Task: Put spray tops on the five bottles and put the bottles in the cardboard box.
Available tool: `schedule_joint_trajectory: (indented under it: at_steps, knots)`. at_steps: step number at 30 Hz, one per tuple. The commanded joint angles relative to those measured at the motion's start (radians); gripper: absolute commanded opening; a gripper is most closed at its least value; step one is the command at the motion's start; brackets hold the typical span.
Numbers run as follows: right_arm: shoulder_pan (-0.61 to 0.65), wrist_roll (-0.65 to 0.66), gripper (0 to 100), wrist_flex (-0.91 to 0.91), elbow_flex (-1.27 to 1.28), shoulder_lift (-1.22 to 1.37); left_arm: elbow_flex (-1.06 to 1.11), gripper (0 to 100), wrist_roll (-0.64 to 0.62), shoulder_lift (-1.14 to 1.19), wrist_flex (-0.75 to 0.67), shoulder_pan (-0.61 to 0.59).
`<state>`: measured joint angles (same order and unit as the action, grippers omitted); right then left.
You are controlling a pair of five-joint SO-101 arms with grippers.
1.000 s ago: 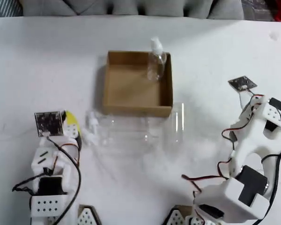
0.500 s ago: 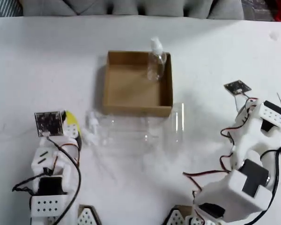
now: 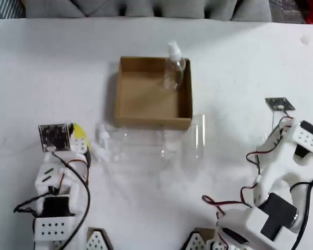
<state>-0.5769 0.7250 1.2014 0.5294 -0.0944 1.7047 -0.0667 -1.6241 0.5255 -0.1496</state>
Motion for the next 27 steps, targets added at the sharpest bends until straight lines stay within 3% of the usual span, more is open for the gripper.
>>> schedule_joint_trajectory:
  at_steps: [1, 16, 22, 27]
  knots:
    - [-0.001, -0.003, 31.6, -0.116, 0.028, -0.039, -0.006, 2, 0.014, -0.008, 0.006, -0.004]
    - [0.068, -0.040, 31.1, -0.180, 0.041, -0.001, -0.006, 2, 0.014, -0.008, 0.006, -0.004]
    - [0.065, -0.038, 21.4, -0.171, -0.078, 0.150, -0.006, 2, 0.014, -0.008, 0.006, -0.004]
    - [0.044, -0.038, 25.2, -0.094, -0.178, 0.211, -0.006, 2, 0.014, -0.008, 0.006, -0.004]
